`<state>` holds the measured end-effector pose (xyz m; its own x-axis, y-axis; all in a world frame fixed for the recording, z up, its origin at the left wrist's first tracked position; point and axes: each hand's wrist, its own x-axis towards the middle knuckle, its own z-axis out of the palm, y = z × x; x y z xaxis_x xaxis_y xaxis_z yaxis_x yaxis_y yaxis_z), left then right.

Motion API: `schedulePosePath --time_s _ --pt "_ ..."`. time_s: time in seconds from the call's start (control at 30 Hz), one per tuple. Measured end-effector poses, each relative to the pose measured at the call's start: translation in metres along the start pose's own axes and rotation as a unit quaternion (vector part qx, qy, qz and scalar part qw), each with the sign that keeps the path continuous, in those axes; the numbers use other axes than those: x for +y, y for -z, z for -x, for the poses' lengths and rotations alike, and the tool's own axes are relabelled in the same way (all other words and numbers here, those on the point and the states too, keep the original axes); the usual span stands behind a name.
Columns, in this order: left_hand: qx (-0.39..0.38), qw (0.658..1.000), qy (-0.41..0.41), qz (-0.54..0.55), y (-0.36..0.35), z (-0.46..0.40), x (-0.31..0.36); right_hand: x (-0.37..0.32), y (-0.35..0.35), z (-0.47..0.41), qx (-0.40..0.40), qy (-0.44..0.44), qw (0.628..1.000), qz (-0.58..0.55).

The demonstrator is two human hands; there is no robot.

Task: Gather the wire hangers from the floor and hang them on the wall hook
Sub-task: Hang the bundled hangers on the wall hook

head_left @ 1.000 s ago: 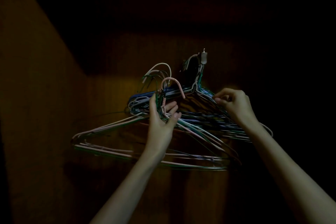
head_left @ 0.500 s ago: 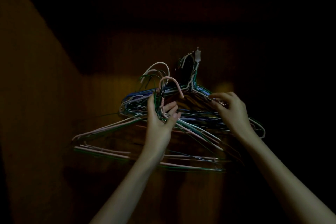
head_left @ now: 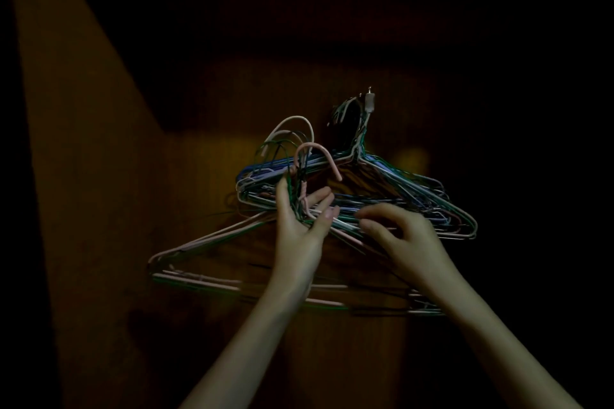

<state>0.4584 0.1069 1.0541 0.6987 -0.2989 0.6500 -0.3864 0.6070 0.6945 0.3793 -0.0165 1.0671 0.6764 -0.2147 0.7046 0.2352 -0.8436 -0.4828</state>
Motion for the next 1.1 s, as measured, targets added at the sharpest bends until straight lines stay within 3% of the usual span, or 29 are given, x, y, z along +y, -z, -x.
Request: schedulePosePath --time_s 0.5,0.63,0.87,1.1 --pt "-0.046 0.998 0.038 -0.038 0.01 0.022 0.008 -0.014 -0.005 0.016 -0.037 -0.098 0.992 -0.073" --pt "-0.03 0.998 0.042 -0.029 0.006 0.021 0.005 -0.01 -0.003 0.016 0.0 -0.092 0.994 -0.055" --pt "-0.029 0.998 0.048 0.013 -0.004 0.023 -0.001 0.006 0.003 0.01 0.124 -0.057 0.988 0.075" --pt "-0.048 0.998 0.046 0.013 -0.016 0.019 -0.008 0.02 0.015 -0.004 0.097 -0.059 0.99 0.083"
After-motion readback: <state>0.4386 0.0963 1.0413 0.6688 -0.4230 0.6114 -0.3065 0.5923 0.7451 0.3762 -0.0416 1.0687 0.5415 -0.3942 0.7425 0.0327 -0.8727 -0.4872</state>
